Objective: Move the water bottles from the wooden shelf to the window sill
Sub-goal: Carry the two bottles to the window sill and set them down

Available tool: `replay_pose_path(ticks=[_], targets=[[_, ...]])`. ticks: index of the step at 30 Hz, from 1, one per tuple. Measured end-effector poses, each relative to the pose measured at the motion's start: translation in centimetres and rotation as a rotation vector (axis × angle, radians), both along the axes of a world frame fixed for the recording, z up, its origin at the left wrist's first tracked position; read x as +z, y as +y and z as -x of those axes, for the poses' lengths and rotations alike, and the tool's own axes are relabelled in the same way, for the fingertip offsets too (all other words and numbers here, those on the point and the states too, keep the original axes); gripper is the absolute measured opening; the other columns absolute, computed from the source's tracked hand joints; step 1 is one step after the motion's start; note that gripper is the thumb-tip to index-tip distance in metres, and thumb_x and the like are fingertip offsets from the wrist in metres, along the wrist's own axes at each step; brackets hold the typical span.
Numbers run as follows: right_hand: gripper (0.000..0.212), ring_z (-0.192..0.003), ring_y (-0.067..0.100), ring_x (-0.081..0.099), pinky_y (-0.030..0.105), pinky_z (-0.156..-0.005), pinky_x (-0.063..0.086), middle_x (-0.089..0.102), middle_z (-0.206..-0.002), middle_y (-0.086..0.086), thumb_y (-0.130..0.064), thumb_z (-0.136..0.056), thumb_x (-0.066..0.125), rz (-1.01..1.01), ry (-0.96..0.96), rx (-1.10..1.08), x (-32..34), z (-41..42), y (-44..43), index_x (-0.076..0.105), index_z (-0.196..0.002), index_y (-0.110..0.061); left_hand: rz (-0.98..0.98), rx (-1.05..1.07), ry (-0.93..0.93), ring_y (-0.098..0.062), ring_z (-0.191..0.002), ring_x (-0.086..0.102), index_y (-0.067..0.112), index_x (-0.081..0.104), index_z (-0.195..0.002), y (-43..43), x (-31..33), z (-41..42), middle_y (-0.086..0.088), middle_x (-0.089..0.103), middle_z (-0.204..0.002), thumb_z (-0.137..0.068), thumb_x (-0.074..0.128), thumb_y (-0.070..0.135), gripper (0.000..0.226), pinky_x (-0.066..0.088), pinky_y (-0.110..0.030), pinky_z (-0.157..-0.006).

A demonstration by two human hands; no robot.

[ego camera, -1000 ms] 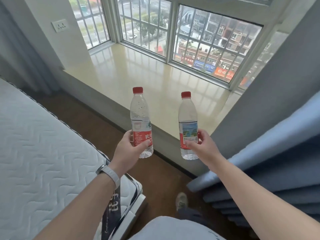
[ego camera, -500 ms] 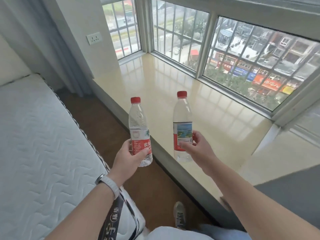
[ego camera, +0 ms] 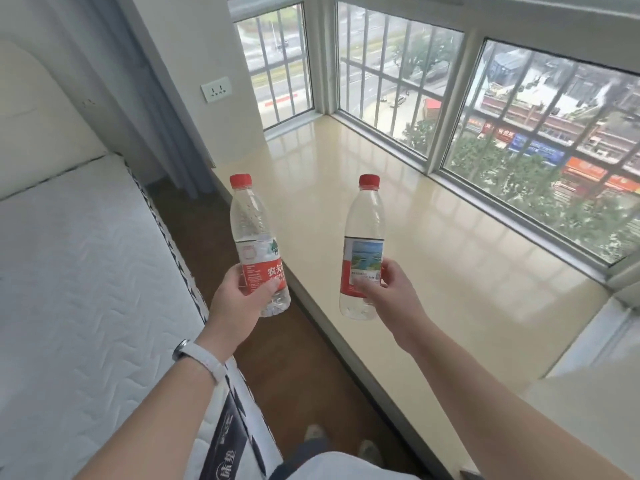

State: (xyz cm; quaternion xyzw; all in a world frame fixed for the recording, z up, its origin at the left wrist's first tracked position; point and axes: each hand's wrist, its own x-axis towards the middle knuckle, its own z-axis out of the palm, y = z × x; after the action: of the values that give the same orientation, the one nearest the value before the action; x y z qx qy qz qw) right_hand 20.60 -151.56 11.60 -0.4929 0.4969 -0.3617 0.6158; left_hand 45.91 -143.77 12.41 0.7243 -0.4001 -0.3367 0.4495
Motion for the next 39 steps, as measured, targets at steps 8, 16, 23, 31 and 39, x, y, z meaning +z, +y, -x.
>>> replay_pose_path(ticks=[8,16,23,31,39], targets=[[0.029,-0.084,0.002,0.07,0.026,-0.068,0.051,0.071,-0.103,-0.008,-0.022,-0.084,0.074,-0.001,0.062,0.031,-0.8,-5.2,-5.9,0.06,-0.107,-0.033,-0.003,0.084,0.014,0.004,-0.088,0.069,0.037,0.062,-0.113,-4.6,-1.8,-6.4,0.025,0.071,-0.099,-0.072,0.077,0.056,0.048,0.051,-0.021,-0.071],[0.032,-0.086,0.005,0.071,0.031,-0.073,0.053,0.071,-0.104,-0.008,-0.025,-0.084,0.076,0.031,0.163,0.1,0.3,-16.7,-14.3,0.058,-0.109,-0.034,0.036,0.074,0.009,0.01,-0.087,0.066,0.042,0.059,-0.113,-12.7,-1.7,-17.4,0.032,0.068,-0.098,-0.072,0.072,0.064,0.048,0.048,-0.014,-0.066],[0.039,-0.089,0.008,0.072,0.038,-0.081,0.055,0.071,-0.102,-0.01,-0.035,-0.074,0.074,0.133,0.186,0.214,3.2,-28.8,-20.7,0.059,-0.11,-0.033,0.053,0.165,0.025,0.011,-0.084,0.066,0.04,0.061,-0.111,-16.6,-1.6,-27.6,0.027,0.07,-0.097,-0.076,0.073,0.057,0.04,0.048,-0.018,-0.068],[0.041,-0.093,0.011,0.071,0.042,-0.085,0.056,0.07,-0.108,-0.003,-0.031,-0.079,0.074,0.128,0.185,0.254,2.7,-35.8,-26.0,0.059,-0.117,-0.026,0.039,0.208,0.067,0.007,-0.086,0.068,0.038,0.061,-0.112,-20.2,-2.2,-33.7,0.029,0.07,-0.098,-0.069,0.072,0.061,0.05,0.05,-0.016,-0.067],[0.051,-0.097,0.015,0.07,0.043,-0.086,0.055,0.069,-0.11,-0.002,-0.041,-0.071,0.073,0.055,0.193,0.198,-0.6,-39.1,-32.9,0.059,-0.118,-0.025,-0.019,0.139,0.049,0.007,-0.087,0.067,0.041,0.06,-0.112,-27.9,-3.6,-38.5,0.028,0.069,-0.097,-0.069,0.071,0.057,0.048,0.051,-0.02,-0.071]])
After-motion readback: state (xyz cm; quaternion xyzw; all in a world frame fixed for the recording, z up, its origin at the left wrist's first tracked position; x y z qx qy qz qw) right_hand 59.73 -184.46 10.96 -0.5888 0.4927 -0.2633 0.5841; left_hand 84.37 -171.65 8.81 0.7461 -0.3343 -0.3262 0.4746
